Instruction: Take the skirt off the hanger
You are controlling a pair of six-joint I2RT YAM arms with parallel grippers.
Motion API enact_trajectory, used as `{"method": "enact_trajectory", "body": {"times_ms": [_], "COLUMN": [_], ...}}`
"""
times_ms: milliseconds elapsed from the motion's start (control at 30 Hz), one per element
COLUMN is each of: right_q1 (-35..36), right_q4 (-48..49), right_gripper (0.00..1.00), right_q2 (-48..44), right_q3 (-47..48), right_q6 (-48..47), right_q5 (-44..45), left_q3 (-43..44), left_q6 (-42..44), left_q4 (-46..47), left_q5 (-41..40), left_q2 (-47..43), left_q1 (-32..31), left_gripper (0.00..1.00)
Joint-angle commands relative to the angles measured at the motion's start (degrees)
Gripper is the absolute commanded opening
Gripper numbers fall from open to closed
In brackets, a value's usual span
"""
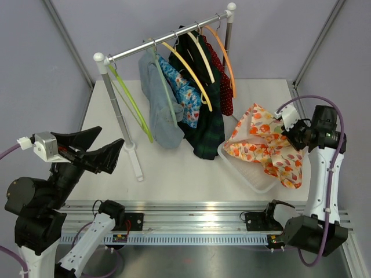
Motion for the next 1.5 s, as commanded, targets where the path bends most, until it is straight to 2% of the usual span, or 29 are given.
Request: {"method": "enact_trajectory", "body": {"times_ms": [0, 100, 200, 267, 533, 667, 800, 900, 933, 1000, 1033, 1067, 1100, 1133, 1167, 1200, 1267, 1300, 1400, 1467], "right_q1": [-4.1, -4.1, -4.0, -3.5, 0.2, 6.3, 11.2, 11.2, 10.8, 9.8, 8.9, 8.5, 8.3, 7.7, 7.6, 7.6, 7.6, 7.6, 7.6, 7.6], "right_q4": [-2.3, -4.9, -3.6, -2.6, 8.5, 19.3, 21.5, 18.8, 18.3, 17.9, 17.4, 16.7, 16.2, 15.7, 15.7, 15.8, 16.7, 16.8, 18.7, 19.3], "right_gripper": [0.00, 0.00, 0.01, 0.04, 0.09, 0.13, 0.21, 0.33, 0.43, 0.52, 0.57, 0.71, 0.76, 0.79, 0.92, 0.99, 1.00, 0.99, 1.00, 0.99], "right_q2": [2.6, 6.1, 10.5, 13.5, 17.0, 17.5, 22.5, 23.5, 21.1, 17.7, 14.3, 12.9, 11.5, 9.1, 8.0, 7.0, 4.8, 4.3, 2.3, 1.4], "right_q3": [-5.4, -11.2, -14.3, -15.6, -15.5, -15.0, -14.3, -12.1, -11.8, -11.7, -10.9, -10.4, -9.9, -8.6, -8.1, -7.6, -6.6, -6.4, -7.8, -8.4], "right_q6": [-16.4, -24.3, -24.7, -24.1, -8.2, 6.1, 11.2, 13.0, 13.3, 15.8, 16.7, 18.9, 19.8, 21.5, 23.2, 24.7, 29.5, 31.0, 36.8, 38.2], "right_q5": [-13.0, -16.8, -18.4, -18.3, -16.5, -12.7, -8.2, -7.7, -7.0, -6.6, -6.0, -5.7, -5.4, -5.3, -5.1, -5.2, -7.2, -8.7, -17.9, -20.4], "left_q3": [0.8, 0.6, 1.2, 2.1, 5.4, 6.6, 8.9, 10.5, 11.6, 13.1, 14.6, 15.4, 16.3, 18.8, 20.0, 21.7, 26.7, 28.1, 31.6, 33.3], "left_q6": [0.7, 0.1, -1.4, -2.7, -5.5, -4.6, -5.0, -6.1, -7.1, -7.6, -7.3, -6.9, -5.6, -5.2, -4.7, -4.9, -5.0, -5.4, -5.4, -5.2], "left_q4": [3.6, 4.4, 4.8, 5.2, 5.7, 5.5, 4.9, 4.5, 4.1, 3.5, 3.1, 3.0, 2.7, 2.1, 1.7, 0.0, -1.9, -3.3, -3.8, -3.7], "left_q5": [4.0, 5.3, 6.4, 7.9, 10.5, 9.7, 7.7, 5.5, 4.0, 1.3, -2.7, -5.6, -13.0, -17.0, -20.5, -26.5, -31.3, -36.3, -41.7, -42.6], "left_q2": [1.4, 2.3, 4.0, 6.2, 14.0, 16.1, 18.9, 21.7, 22.5, 25.6, 26.9, 29.1, 30.7, 32.2, 35.8, 37.8, 43.8, 45.4, 50.8, 52.7], "left_q1": [0.2, 0.2, 0.2, 0.2, 0.2, 0.2, 0.2, 0.1, -0.1, -2.0, -3.4, -7.4, -9.8, -12.3, -16.1, -17.1, -18.5, -18.5, -18.6, -18.6], "left_gripper": [0.99, 0.99, 0.99, 0.99, 0.99, 0.99, 0.98, 0.98, 0.97, 0.96, 0.96, 0.96, 0.97, 0.97, 0.98, 0.98, 0.98, 0.98, 0.98, 0.98]}}
